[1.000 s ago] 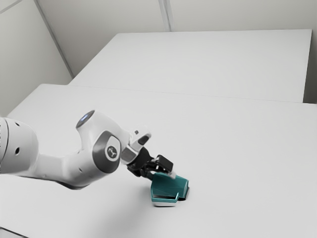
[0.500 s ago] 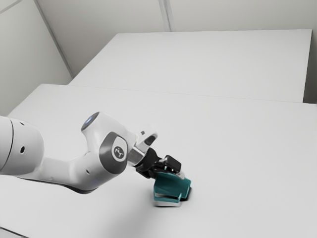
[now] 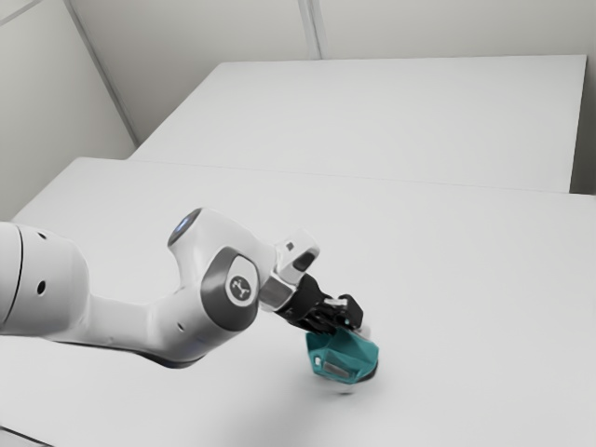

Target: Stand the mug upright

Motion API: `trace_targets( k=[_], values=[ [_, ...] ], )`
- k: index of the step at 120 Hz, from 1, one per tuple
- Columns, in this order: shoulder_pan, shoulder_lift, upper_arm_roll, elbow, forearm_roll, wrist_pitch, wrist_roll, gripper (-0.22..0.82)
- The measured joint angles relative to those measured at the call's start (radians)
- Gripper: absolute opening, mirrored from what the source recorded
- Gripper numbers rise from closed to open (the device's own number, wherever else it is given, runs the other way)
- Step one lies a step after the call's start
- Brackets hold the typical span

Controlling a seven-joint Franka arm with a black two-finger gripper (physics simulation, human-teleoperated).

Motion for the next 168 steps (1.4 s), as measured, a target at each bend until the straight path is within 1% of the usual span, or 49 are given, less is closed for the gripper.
trace_targets(
  k=[12,25,57,79,83,88,94,101,117,133,142,152,168],
  values=[
    [-0.001,-0.005,0.000,0.003,-0.010,0.006,0.001,-0.04],
    [-0.001,-0.008,-0.001,0.015,-0.013,0.012,0.001,-0.11],
    [-0.001,-0.011,-0.002,0.019,-0.013,0.024,-0.009,-0.16],
    [-0.002,-0.042,0.007,0.016,0.001,0.008,-0.016,-0.18],
    [-0.004,-0.045,0.031,0.017,0.032,-0.008,-0.018,-0.18],
    [-0.004,-0.046,0.085,0.043,0.113,-0.042,-0.021,-0.18],
    [0.000,-0.040,0.154,0.110,0.265,-0.103,-0.033,-0.18],
    [0.005,-0.021,0.209,0.198,0.447,-0.187,-0.054,-0.18],
    [0.003,0.068,0.312,0.349,0.749,-0.370,-0.104,-0.18],
    [-0.005,0.174,0.408,0.488,0.960,-0.552,-0.168,-0.18],
    [0.005,0.205,0.442,0.521,1.037,-0.626,-0.205,-0.18],
    [0.009,0.229,0.469,0.542,1.095,-0.679,-0.243,-0.18],
    [0.010,0.247,0.482,0.556,1.143,-0.727,-0.296,-0.18]
  ],
)
